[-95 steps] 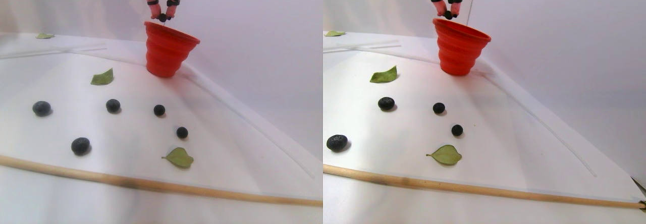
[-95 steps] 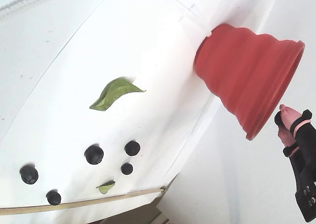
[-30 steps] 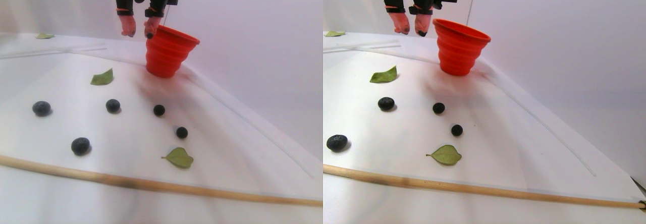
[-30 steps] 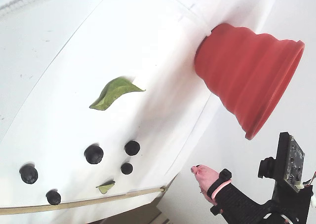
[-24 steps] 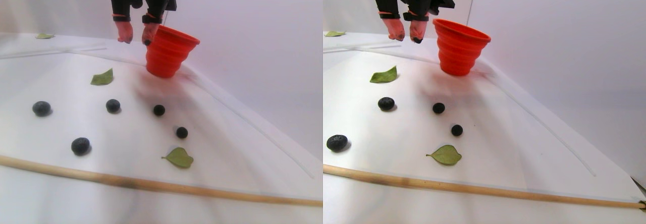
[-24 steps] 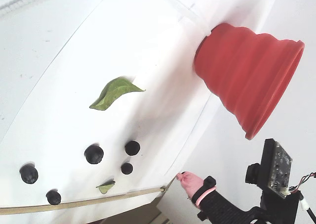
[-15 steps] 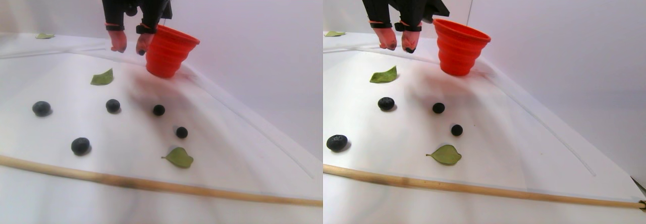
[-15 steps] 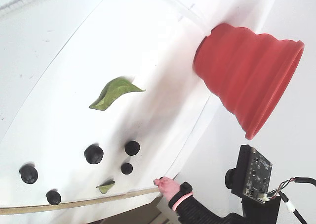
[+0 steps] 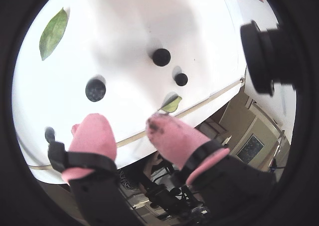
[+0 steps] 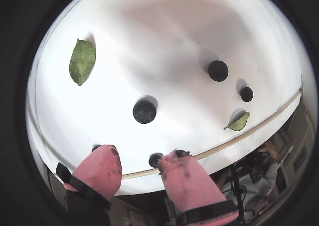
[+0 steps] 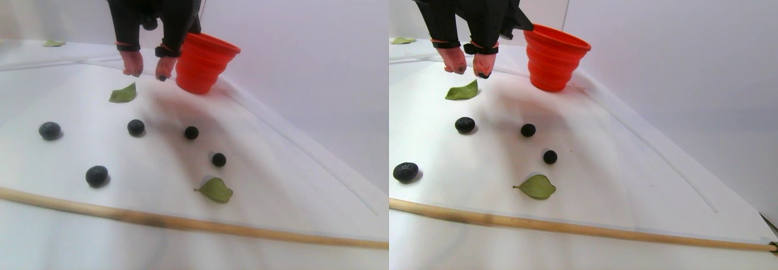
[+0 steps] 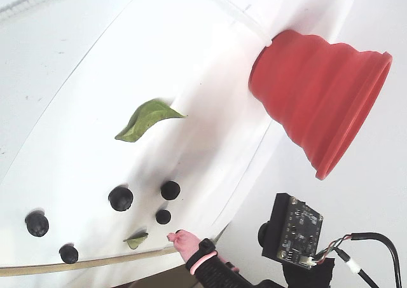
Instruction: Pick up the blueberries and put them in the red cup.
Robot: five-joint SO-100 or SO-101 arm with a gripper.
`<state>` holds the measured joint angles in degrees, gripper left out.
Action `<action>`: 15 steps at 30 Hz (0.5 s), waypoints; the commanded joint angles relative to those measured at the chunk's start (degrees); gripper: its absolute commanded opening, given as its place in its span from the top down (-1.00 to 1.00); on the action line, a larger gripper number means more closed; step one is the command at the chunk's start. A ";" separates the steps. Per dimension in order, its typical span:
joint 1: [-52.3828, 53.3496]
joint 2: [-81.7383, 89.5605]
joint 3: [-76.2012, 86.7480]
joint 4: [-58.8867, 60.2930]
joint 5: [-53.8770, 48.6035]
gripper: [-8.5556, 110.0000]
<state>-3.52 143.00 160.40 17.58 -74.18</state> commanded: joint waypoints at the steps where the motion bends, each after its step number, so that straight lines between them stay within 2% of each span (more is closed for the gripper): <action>1: -0.26 -2.02 0.18 -2.99 0.09 0.60; 15: -1.14 -9.23 3.16 -11.60 -0.09 0.59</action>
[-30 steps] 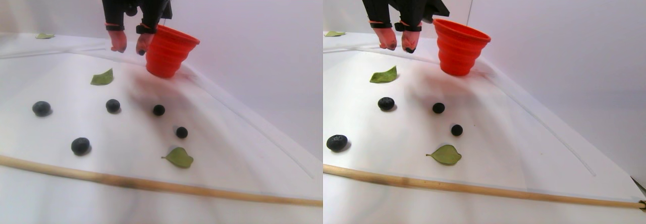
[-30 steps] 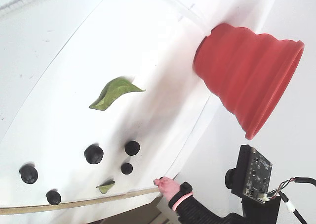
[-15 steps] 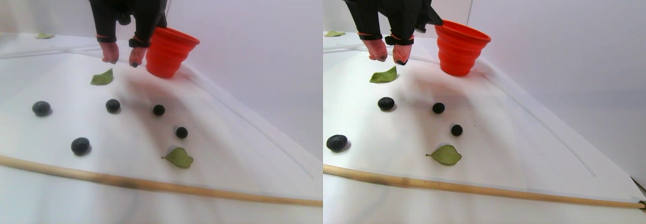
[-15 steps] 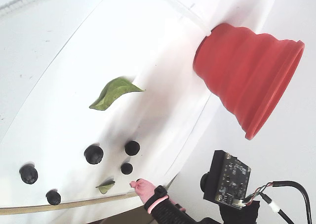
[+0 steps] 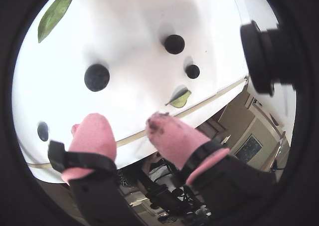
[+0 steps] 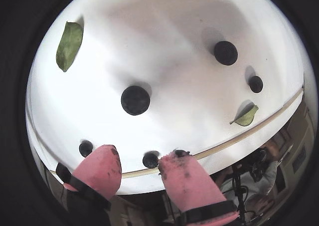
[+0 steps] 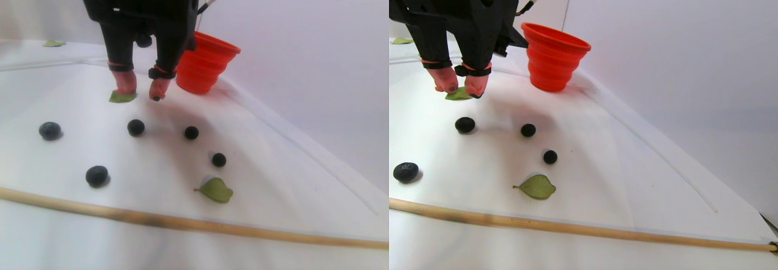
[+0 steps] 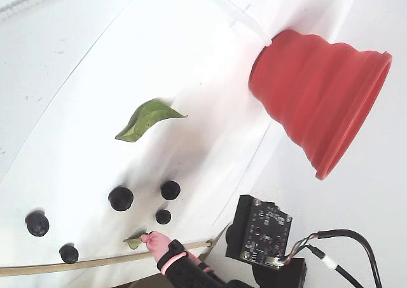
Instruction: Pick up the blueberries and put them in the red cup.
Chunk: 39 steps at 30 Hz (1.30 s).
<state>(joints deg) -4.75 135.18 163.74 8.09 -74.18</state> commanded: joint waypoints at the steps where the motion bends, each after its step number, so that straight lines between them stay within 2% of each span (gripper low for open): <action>1: 0.18 -2.20 -0.18 -2.72 -0.18 0.59; 23: -0.18 -19.69 -2.81 -15.64 -0.88 0.54; 39: -2.02 -24.52 -3.78 -19.42 0.44 0.54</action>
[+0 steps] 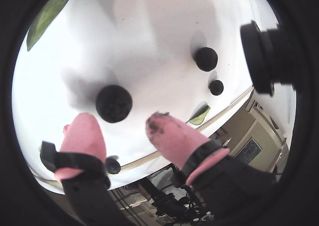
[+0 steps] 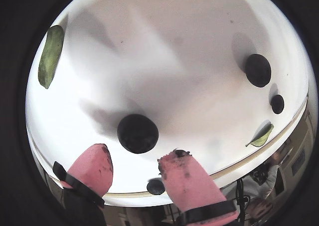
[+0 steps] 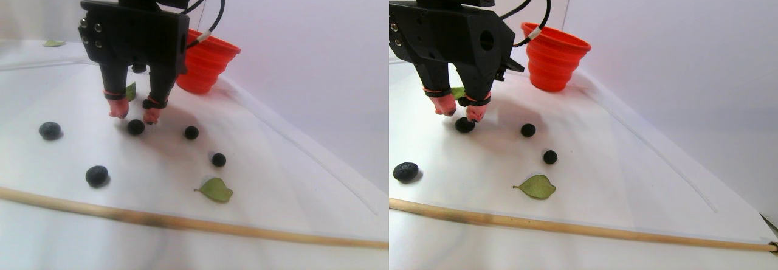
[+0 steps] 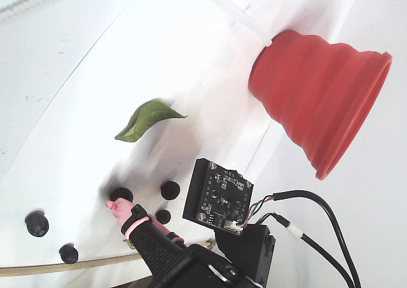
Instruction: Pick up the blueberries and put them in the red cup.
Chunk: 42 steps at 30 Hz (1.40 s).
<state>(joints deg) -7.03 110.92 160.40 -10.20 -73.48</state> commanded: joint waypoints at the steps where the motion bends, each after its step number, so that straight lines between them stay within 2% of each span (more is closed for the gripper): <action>1: 0.35 -0.70 -0.62 -1.23 -0.26 0.54; 42: 0.35 -10.11 -0.44 -11.78 0.44 0.59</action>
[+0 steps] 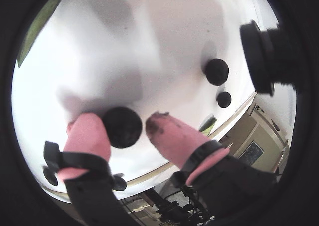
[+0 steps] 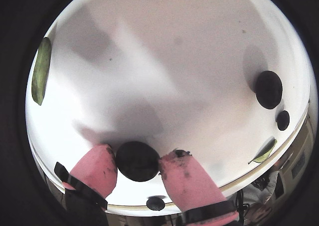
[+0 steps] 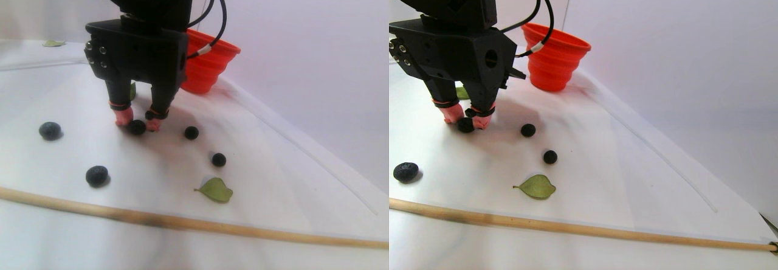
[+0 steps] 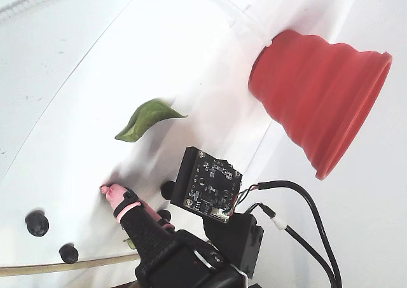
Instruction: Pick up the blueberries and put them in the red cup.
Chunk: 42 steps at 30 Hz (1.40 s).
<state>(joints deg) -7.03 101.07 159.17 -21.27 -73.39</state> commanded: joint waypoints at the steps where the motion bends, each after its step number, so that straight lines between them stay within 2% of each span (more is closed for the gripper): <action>1: 0.35 -0.26 0.79 -0.70 0.35 0.60; 19: -0.35 1.85 2.46 0.26 -0.70 0.66; 42: 0.00 15.38 0.35 13.18 -2.02 0.67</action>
<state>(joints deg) -7.73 111.01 160.14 -10.20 -75.23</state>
